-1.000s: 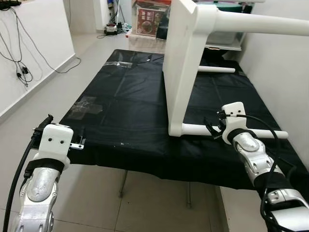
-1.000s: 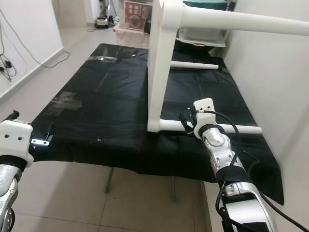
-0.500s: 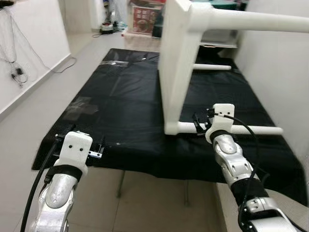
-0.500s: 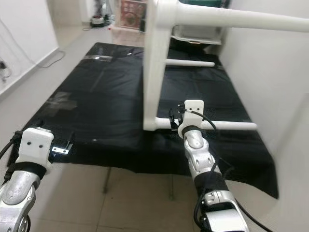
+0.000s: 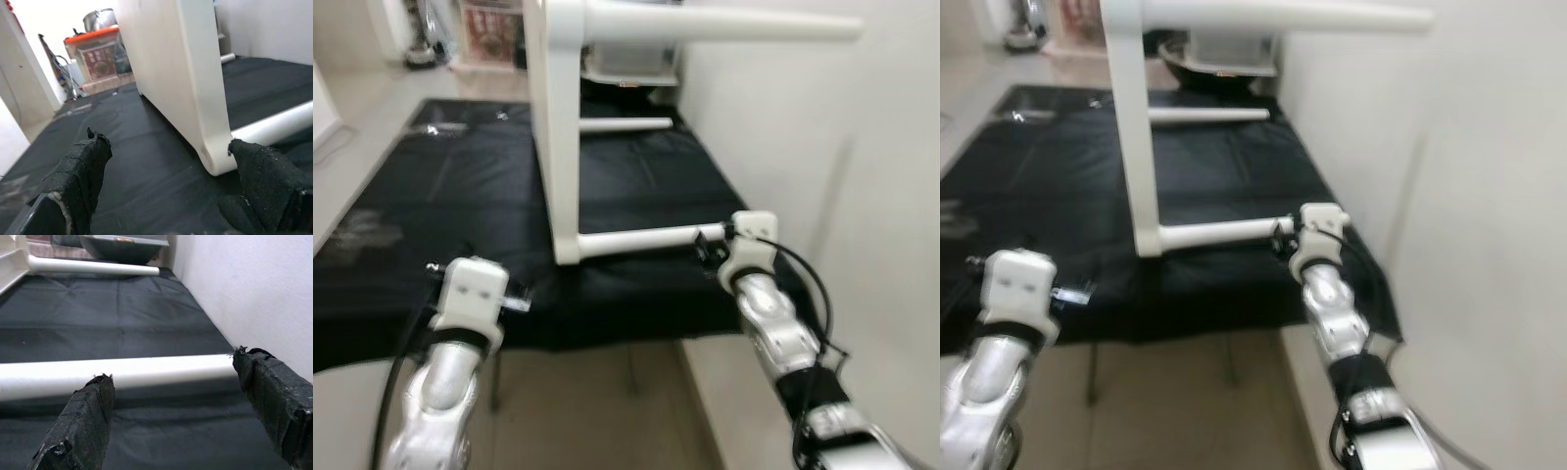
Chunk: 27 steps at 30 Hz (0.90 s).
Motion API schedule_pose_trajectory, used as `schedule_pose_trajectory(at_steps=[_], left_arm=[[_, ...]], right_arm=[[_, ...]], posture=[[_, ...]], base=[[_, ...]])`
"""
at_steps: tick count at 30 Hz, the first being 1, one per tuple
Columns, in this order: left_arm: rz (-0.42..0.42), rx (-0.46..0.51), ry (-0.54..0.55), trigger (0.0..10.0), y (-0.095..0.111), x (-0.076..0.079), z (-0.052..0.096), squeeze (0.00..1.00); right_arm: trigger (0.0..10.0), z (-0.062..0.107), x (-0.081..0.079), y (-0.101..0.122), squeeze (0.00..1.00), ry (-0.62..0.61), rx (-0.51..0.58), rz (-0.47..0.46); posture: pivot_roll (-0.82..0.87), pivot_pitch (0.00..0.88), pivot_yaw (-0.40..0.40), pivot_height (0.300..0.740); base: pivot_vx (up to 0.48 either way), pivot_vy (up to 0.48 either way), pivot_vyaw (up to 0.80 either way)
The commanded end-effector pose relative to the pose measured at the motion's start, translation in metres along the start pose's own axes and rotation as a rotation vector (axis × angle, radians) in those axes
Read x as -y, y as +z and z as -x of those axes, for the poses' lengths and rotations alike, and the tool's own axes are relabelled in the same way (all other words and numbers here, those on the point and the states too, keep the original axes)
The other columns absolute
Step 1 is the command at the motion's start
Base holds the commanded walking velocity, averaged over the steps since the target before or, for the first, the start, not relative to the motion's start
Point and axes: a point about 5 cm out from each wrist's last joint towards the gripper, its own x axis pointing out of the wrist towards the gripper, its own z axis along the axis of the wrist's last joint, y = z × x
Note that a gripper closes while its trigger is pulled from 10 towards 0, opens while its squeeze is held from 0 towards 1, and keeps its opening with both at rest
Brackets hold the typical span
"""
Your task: Building children table
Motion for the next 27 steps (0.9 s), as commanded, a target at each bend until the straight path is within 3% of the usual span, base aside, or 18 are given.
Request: schedule_pose_trajectory(at_steps=[1,7,18,27], left_arm=[[0.008,-0.007,0.010,10.0,-0.001,0.000,0.000,0.00],[0.028,-0.011,0.014,10.0,-0.001,0.001,-0.001,0.00],[0.083,-0.038,-0.035,10.0,-0.007,0.011,0.001,0.00],[0.107,-0.037,-0.048,10.0,-0.008,0.012,-0.003,0.00]], right_arm=[[10.0,0.000,-0.003,0.005,0.00,0.012,0.012,-0.003],[10.0,0.000,-0.005,0.009,0.00,0.015,0.028,0.015],[10.0,0.014,-0.029,0.016,0.00,0.116,0.085,-0.034],[10.0,0.019,-0.028,0.021,0.00,0.116,0.102,-0.037]], posture=[[0.11,0.000,-0.106,0.740],[0.11,0.000,-0.102,0.740],[0.08,0.000,-0.070,0.740],[0.06,0.000,-0.057,0.740]], base=[[0.000,0.000,0.00],[0.000,0.000,0.00],[0.000,0.000,0.00],[0.000,0.000,0.00]])
